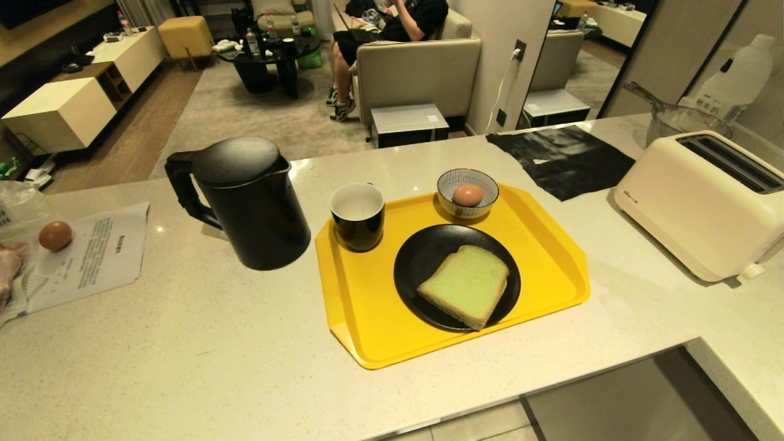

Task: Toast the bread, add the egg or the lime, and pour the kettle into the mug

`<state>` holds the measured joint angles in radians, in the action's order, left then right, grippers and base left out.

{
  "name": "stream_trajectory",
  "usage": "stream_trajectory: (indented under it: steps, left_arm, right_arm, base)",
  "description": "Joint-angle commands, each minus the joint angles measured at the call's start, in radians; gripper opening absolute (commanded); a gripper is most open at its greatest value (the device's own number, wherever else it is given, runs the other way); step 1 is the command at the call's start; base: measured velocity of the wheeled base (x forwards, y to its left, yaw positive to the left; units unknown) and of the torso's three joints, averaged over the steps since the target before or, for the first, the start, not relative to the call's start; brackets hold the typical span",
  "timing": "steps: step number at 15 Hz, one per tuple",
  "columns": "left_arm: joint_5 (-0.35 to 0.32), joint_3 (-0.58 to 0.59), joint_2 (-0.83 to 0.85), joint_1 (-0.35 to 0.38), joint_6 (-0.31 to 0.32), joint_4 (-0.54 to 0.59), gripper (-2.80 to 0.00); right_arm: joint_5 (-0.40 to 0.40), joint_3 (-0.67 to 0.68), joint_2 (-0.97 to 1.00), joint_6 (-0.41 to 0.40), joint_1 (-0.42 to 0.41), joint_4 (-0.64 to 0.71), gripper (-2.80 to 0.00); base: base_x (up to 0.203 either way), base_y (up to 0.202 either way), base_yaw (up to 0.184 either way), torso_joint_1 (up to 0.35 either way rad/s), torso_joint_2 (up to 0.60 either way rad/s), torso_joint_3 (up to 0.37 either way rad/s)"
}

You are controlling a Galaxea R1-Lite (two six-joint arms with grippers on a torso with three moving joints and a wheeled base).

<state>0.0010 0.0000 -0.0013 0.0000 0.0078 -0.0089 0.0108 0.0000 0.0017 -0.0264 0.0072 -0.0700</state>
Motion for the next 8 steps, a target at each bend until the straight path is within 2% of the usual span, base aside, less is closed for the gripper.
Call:
stream_trajectory:
  steps: [1,8]
  left_arm:
    - [0.001,0.000,0.000,0.000,0.000,0.000,-2.80]
    - [0.001,0.000,0.000,0.000,0.000,0.000,-2.80]
  right_arm:
    - [0.000,0.026,0.001,-0.001,0.000,-0.001,-2.80]
    - [-0.003,0.026,0.001,0.014,0.000,-0.002,-2.80]
  base:
    - [0.000,0.000,0.000,0.000,0.00,0.000]
    - [0.000,0.000,0.000,0.000,0.00,0.000]
